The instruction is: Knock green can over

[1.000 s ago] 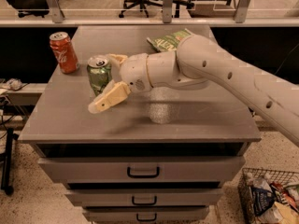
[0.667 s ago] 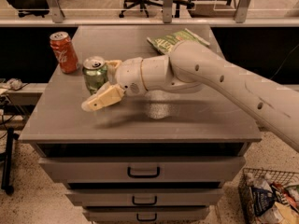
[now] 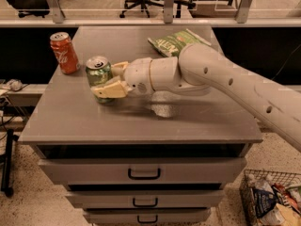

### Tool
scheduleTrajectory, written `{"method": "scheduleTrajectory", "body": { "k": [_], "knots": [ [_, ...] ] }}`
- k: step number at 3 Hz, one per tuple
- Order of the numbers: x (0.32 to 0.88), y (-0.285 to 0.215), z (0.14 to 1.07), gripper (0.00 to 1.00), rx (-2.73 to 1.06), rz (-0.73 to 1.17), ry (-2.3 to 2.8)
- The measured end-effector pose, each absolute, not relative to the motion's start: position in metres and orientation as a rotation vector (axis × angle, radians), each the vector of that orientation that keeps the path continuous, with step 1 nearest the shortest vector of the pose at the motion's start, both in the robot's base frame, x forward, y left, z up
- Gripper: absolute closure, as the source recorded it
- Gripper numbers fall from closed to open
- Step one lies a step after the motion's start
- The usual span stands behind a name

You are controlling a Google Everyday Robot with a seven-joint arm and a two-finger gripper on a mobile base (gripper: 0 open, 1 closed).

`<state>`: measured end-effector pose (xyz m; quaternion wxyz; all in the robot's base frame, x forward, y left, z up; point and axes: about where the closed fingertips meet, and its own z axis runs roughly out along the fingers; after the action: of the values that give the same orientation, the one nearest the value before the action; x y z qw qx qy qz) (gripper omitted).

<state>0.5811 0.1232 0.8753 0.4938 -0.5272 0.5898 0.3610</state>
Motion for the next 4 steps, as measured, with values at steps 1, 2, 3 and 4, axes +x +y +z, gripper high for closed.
{"method": "scheduleTrajectory", "body": {
  "k": [1,2,3,4],
  "knots": [
    [0.592,0.098,0.893,0.86,-1.265,0.811,1.432],
    [0.606,0.068,0.921,1.00,-1.333,0.684,1.436],
    [0.620,0.018,0.928,1.00,-1.499,0.494,1.501],
    [0.623,-0.020,0.918,1.00,-1.678,0.347,1.576]
  ]
}}
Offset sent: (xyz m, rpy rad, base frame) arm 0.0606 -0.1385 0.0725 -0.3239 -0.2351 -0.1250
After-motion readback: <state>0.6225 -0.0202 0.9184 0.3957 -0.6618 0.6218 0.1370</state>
